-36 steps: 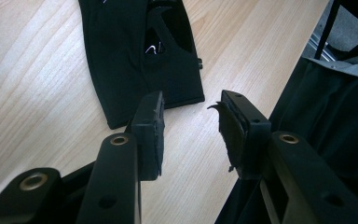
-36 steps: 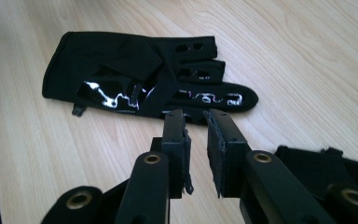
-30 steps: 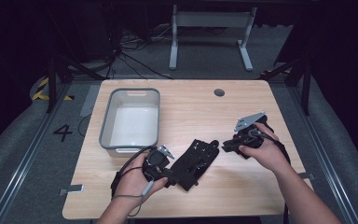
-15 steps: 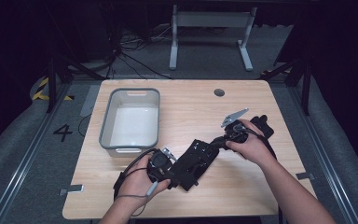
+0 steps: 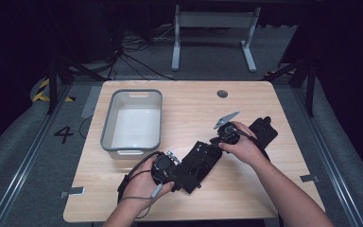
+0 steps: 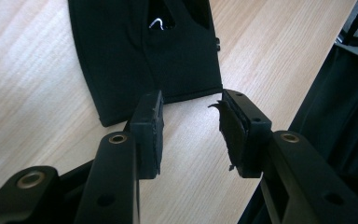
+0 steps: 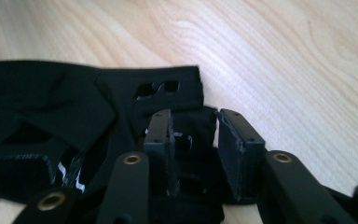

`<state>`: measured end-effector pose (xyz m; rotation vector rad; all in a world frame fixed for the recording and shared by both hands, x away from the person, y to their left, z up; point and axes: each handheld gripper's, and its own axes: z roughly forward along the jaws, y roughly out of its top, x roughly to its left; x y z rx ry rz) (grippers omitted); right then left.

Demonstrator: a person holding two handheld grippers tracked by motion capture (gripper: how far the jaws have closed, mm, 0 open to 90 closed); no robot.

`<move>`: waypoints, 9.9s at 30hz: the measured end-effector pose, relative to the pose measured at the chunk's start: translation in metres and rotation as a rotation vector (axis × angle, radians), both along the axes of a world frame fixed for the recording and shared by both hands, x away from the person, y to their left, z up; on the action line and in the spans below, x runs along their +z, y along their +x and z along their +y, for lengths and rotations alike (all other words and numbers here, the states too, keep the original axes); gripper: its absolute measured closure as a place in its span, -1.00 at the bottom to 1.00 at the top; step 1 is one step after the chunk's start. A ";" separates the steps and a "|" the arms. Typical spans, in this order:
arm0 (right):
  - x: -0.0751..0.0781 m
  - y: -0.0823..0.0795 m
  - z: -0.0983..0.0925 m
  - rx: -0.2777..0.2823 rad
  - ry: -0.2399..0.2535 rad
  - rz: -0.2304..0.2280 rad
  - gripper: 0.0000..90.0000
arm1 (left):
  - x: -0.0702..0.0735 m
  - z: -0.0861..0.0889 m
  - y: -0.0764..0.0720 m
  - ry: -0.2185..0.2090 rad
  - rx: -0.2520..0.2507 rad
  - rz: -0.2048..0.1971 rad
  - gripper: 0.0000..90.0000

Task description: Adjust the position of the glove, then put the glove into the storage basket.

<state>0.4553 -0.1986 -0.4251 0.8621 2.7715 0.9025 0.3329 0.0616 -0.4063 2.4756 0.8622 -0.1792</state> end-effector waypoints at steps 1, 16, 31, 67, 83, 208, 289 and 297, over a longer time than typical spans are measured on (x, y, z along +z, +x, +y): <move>-0.001 0.001 0.000 0.000 0.002 -0.006 0.45 | -0.001 -0.001 0.000 0.001 0.001 0.000 0.34; -0.013 0.007 0.006 0.005 -0.051 0.034 0.49 | -0.008 -0.009 0.003 0.008 0.027 -0.020 0.17; -0.014 0.007 0.006 0.004 -0.038 0.047 0.54 | -0.032 -0.032 0.012 0.069 0.051 -0.034 0.20; 0.040 -0.045 -0.024 -0.029 0.067 -0.007 0.90 | 0.005 -0.016 0.005 0.049 0.011 -0.151 0.89; 0.044 -0.110 -0.057 -0.114 0.109 -0.018 0.90 | 0.003 -0.030 0.010 0.074 -0.081 -0.175 0.89; -0.006 0.055 -0.142 -0.439 -0.157 -0.020 0.07 | 0.011 -0.001 0.014 0.037 0.007 -0.174 0.23; 0.072 -0.087 -0.007 -0.061 0.289 -0.181 0.86 | 0.015 -0.031 0.025 -0.080 -0.036 -0.193 0.14; 0.066 -0.086 -0.002 -0.055 0.279 -0.180 0.85 | 0.010 -0.038 0.023 -0.025 -0.090 -0.196 0.68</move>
